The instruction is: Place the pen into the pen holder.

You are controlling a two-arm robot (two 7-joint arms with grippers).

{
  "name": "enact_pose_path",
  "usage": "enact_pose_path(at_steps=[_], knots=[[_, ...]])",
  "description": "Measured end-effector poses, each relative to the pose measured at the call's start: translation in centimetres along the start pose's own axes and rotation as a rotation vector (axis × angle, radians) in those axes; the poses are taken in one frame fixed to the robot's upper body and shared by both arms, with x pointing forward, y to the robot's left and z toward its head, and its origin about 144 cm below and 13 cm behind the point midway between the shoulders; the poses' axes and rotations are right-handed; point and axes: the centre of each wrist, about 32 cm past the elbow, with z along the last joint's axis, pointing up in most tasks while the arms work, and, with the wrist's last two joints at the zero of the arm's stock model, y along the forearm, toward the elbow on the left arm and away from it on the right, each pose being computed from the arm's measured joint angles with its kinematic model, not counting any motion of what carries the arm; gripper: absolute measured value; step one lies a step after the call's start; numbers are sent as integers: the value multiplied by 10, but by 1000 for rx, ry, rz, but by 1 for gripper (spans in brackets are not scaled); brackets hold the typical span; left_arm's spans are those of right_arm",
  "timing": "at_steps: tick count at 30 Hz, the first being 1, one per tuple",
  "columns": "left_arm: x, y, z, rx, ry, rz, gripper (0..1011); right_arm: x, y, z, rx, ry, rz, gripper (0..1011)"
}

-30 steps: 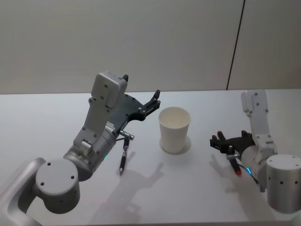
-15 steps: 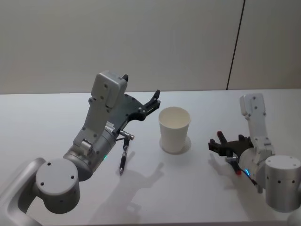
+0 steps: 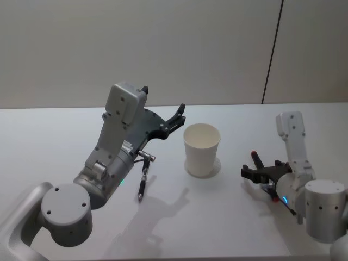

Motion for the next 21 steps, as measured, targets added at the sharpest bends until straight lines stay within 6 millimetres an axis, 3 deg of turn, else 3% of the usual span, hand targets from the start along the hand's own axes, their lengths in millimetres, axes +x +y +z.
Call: enact_pose_path(at_steps=[5, 12, 21], knots=[[0, 0, 0, 0, 0, 0, 1004, 1, 3, -1, -10, 3, 1, 1002], [0, 0, 0, 0, 0, 0, 1004, 1, 8, -1, -25, 9, 2, 871], [0, 0, 0, 0, 0, 0, 1004, 2, 13, -2, -52, 18, 2, 574]])
